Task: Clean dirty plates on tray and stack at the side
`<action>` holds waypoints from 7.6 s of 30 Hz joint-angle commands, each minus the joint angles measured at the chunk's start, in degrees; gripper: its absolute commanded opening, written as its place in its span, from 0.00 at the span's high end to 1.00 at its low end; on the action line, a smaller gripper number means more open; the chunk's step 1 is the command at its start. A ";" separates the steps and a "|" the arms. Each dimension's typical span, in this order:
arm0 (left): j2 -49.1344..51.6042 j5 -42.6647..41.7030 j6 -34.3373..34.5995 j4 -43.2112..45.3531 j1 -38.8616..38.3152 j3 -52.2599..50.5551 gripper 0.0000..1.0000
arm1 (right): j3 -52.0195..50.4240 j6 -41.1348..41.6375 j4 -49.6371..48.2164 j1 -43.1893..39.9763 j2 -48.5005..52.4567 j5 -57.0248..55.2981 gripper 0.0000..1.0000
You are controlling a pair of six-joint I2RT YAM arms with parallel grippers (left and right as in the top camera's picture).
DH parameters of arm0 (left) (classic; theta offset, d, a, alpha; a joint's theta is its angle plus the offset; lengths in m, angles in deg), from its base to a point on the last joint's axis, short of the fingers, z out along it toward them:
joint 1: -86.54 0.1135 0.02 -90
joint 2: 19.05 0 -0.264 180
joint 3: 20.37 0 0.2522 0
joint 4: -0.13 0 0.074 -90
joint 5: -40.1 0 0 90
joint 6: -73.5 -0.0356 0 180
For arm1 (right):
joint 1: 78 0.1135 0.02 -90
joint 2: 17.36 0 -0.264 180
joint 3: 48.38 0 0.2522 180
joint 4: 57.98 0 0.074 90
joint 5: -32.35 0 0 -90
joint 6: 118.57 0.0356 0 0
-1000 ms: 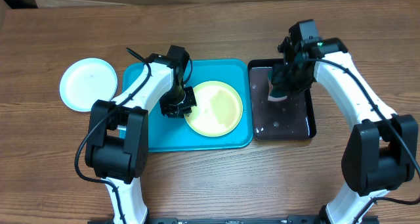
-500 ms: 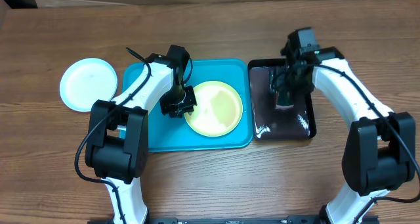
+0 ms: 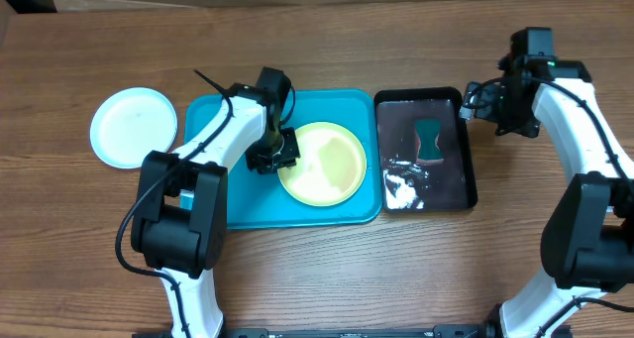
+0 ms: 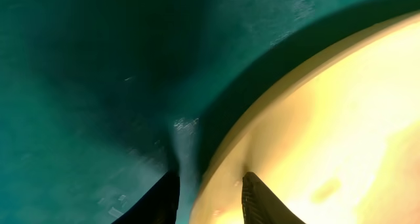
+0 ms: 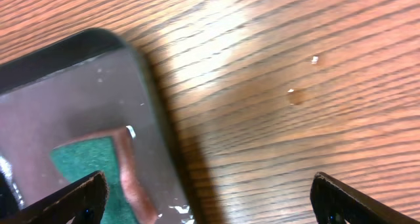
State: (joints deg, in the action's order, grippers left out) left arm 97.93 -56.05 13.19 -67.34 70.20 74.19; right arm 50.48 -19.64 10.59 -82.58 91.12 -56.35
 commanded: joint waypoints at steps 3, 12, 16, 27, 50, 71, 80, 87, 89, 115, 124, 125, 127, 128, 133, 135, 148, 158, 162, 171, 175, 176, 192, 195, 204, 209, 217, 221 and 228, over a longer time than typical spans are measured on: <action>-0.48 0.74 0.35 2.12 -0.98 -3.23 0.96 | 0.74 0.48 -0.68 -0.33 -1.11 1.55 0.00; -0.50 0.61 -4.07 -4.96 2.97 2.95 0.96 | 0.74 0.48 -0.68 -0.33 -1.11 1.55 0.00; -0.50 0.28 -5.77 -9.64 5.57 8.46 0.96 | 0.74 0.48 -0.68 -0.33 -1.11 1.53 0.00; -0.55 0.50 -7.04 -16.79 4.96 21.42 0.96 | 0.74 0.46 -0.68 -0.33 -1.11 1.55 0.00; -0.57 28.39 -2.69 -19.87 -19.32 39.80 0.96 | 0.74 0.46 -0.68 -0.33 -1.11 1.55 0.00; -0.55 81.50 -0.98 -21.22 -44.94 39.80 0.96 | 0.74 0.48 -0.68 -0.33 -1.11 1.55 0.00; -0.55 84.30 -1.11 -21.00 -47.45 39.80 0.96 | 0.74 0.48 -0.68 -0.33 -1.11 1.55 0.00; -0.55 84.28 -1.40 -19.47 -47.34 39.80 0.96 | 0.74 0.46 -0.68 -0.33 -1.11 1.55 0.00; -0.55 84.26 -1.38 -19.47 -47.34 39.80 0.96 | 0.74 0.46 -0.68 -0.33 -1.11 1.55 0.00; -0.52 74.16 -0.50 -17.97 -46.62 39.80 0.96 | 0.74 0.48 -0.68 -0.33 -1.11 1.55 0.00; -0.48 43.04 0.79 -18.23 -37.20 39.69 0.96 | 0.74 0.48 -0.68 -0.33 -1.11 1.55 0.00; -0.46 39.76 0.79 -18.27 -35.67 39.69 0.96 | 0.74 0.48 -0.68 -0.33 -1.11 1.53 0.00; -0.42 32.83 0.76 -18.23 -32.44 39.69 0.96 | 0.74 0.46 -0.68 -0.33 -1.11 1.55 0.00; -0.42 29.03 0.76 -18.18 -30.36 39.69 0.96 | 0.74 0.46 -0.68 -0.33 -1.11 1.55 0.00; -0.42 10.12 -0.52 -18.25 -19.47 39.69 0.96 | 0.74 0.46 -0.68 -0.33 -1.11 1.55 0.00; -0.42 2.49 -2.23 -18.29 -14.60 39.69 0.96 | 0.74 0.46 -0.68 -0.33 -1.11 1.55 0.00; -0.42 -0.76 -4.39 -25.16 17.64 39.69 0.96 | 0.74 0.46 -0.68 -0.33 -1.11 1.55 0.00; -0.42 3.41 -4.37 -26.51 35.82 39.67 0.96 | 0.74 0.46 -0.68 -0.33 -1.11 1.55 0.00; -0.42 11.54 -2.69 -25.57 39.74 39.43 0.96 | 0.74 0.46 -0.68 -0.33 -1.11 1.55 0.00; -0.39 20.11 -0.70 -20.92 43.58 34.80 0.96 | 0.74 0.48 -0.68 -0.33 -1.11 1.53 0.00; -0.37 20.33 -0.74 -15.06 43.69 28.41 0.96 | 0.74 0.46 -0.68 -0.33 -1.11 1.55 0.00; -0.37 20.31 -0.74 -13.60 43.71 27.08 0.96 | 0.74 0.46 -0.68 -0.33 -1.11 1.55 0.00; -0.35 11.91 -5.22 -6.45 43.67 20.57 0.15 | 0.74 0.48 -0.68 -0.33 -1.11 1.53 0.00; -0.35 -2.12 -14.43 -5.62 43.36 20.57 0.00 | 0.74 0.46 -0.68 -0.33 -1.11 1.55 0.00; -0.35 -21.44 -25.94 -5.84 38.10 20.57 0.00 | 0.74 0.46 -0.68 -0.33 -1.11 1.55 0.00; -0.35 -16.96 -27.17 -5.84 32.74 20.57 0.00 | 0.74 0.48 -0.68 -0.33 -1.11 1.55 0.00; -0.35 -15.26 -27.15 -5.81 28.96 20.57 0.00 | 0.74 0.46 -0.68 -0.33 -1.11 1.55 0.00; -0.35 -15.21 -27.15 -5.81 28.57 20.57 0.00 | 0.74 0.46 -0.68 -0.33 -1.11 1.55 0.00; -0.35 -15.19 -27.15 -5.81 28.63 20.57 0.00 | 0.74 0.46 -0.68 -0.33 -1.11 1.55 0.00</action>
State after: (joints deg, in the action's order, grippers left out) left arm 97.30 -71.74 -12.47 -72.98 99.14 94.97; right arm 50.48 -19.58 10.21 -83.11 91.12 -54.90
